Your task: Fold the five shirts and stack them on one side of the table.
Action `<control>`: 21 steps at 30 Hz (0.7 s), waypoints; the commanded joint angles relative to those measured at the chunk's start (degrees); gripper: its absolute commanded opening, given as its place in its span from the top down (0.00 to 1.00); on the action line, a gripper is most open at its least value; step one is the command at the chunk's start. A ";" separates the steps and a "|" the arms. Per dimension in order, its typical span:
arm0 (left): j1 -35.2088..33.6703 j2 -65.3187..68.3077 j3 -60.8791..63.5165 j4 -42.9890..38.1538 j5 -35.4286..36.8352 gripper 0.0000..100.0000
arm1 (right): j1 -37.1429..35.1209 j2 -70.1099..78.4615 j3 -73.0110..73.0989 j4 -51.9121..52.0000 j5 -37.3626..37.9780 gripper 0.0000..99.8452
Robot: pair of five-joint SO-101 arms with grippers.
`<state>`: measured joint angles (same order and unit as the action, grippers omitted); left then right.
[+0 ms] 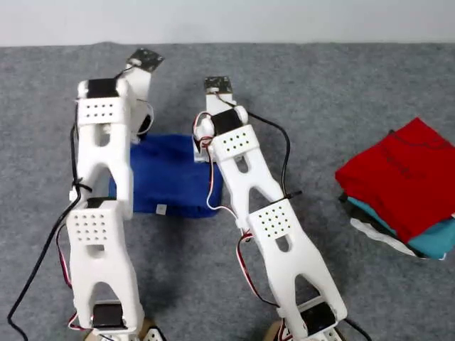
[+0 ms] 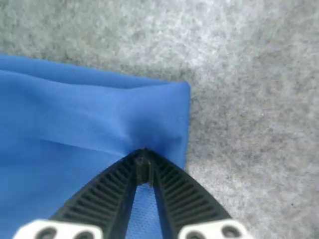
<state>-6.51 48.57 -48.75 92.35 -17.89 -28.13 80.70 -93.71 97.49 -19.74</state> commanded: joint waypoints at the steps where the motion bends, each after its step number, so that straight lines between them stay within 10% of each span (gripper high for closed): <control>1: -1.67 2.81 -0.57 -1.23 0.35 0.99 | 1.89 -0.13 -2.55 -0.75 0.26 0.99; 10: -13.54 6.77 -1.63 -0.26 -6.33 0.99 | 1.89 -0.13 -2.64 -0.84 0.26 0.99; 21: -10.73 -9.93 -1.45 6.77 -7.21 0.99 | 0.22 -7.69 -2.73 3.65 0.26 0.99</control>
<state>-18.37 46.81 -49.01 98.07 -24.66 -28.04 78.95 -93.63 99.34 -19.74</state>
